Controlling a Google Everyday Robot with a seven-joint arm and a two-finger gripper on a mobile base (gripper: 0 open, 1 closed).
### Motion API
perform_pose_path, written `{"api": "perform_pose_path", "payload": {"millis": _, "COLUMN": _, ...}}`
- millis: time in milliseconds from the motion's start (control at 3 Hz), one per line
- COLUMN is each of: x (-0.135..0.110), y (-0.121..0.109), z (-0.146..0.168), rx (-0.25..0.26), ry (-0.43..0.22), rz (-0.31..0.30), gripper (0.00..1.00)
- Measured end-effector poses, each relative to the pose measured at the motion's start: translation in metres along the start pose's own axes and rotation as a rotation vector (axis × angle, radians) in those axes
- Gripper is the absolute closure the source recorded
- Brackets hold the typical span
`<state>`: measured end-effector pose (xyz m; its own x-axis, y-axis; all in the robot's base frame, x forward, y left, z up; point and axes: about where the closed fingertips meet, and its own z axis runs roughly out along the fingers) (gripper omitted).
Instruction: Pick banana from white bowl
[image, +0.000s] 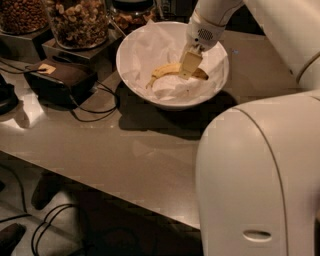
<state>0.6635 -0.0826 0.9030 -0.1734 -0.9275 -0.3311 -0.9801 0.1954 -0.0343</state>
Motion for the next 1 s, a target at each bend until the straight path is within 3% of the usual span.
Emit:
{"api": "perform_pose_path", "payload": {"millis": 333, "x": -0.004, "y": 0.016, "z": -0.02, "rx": 0.015, "ry": -0.066, "rz": -0.052, "gripper": 1.0}}
{"api": "perform_pose_path", "payload": {"millis": 1000, "x": -0.019, "y": 0.027, "z": -0.07, "rx": 0.149, "ry": 0.038, "rz": -0.014, "gripper": 1.0}}
